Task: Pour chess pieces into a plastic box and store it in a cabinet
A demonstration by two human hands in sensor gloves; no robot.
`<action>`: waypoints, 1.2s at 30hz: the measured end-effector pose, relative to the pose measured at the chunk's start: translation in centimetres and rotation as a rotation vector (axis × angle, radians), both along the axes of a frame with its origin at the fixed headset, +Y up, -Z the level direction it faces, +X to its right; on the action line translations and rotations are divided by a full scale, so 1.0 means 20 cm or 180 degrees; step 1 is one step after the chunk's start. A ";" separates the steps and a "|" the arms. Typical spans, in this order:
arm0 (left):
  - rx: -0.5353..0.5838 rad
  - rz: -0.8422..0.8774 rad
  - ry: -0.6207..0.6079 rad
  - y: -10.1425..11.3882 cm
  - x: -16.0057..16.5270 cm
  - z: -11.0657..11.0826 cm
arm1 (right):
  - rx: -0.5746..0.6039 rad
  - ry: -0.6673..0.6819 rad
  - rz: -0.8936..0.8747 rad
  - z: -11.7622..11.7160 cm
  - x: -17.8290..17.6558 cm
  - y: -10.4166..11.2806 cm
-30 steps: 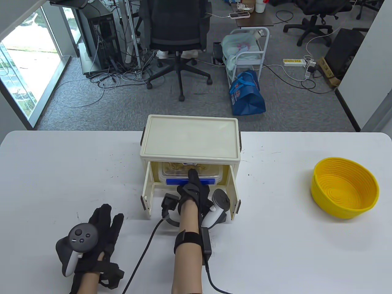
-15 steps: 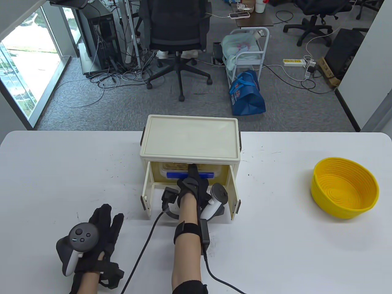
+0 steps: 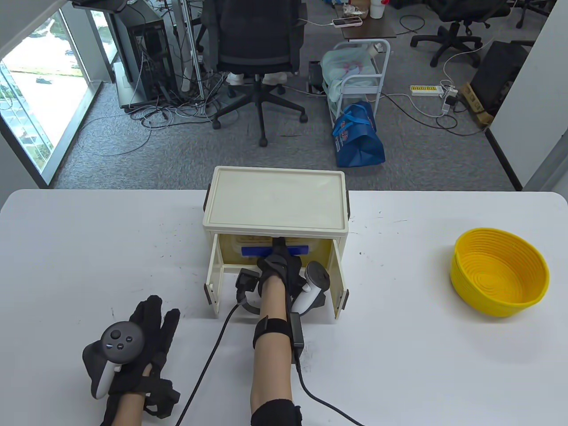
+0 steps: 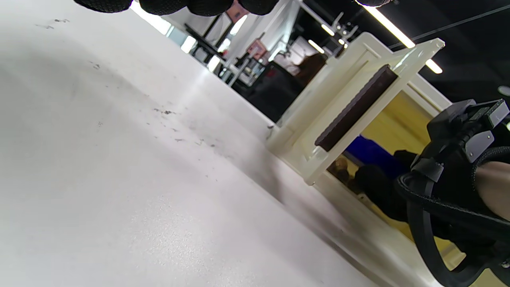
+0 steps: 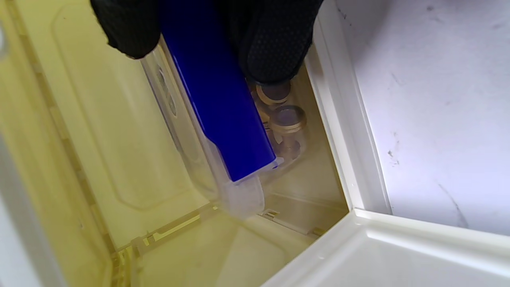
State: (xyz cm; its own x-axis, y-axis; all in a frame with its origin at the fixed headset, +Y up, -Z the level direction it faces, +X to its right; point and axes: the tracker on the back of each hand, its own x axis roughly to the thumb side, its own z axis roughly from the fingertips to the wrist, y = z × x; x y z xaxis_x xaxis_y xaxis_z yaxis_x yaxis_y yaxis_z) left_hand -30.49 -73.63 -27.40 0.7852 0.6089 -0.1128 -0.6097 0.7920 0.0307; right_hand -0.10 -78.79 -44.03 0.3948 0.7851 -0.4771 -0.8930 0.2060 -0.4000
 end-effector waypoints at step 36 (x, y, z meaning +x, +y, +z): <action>0.0072 0.0042 -0.0069 -0.01 0.01 0.00 | 0.0706 0.1026 0.2314 0.23 0.01 0.25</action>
State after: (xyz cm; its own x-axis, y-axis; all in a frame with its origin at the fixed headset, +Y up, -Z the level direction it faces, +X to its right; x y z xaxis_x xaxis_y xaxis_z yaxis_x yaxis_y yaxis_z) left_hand -30.37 -73.77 -27.32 0.7792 0.6214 -0.0819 -0.6208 0.7832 0.0352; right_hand 0.00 -73.86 -39.42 -0.3779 0.8812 -0.2840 -0.8980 -0.4236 -0.1194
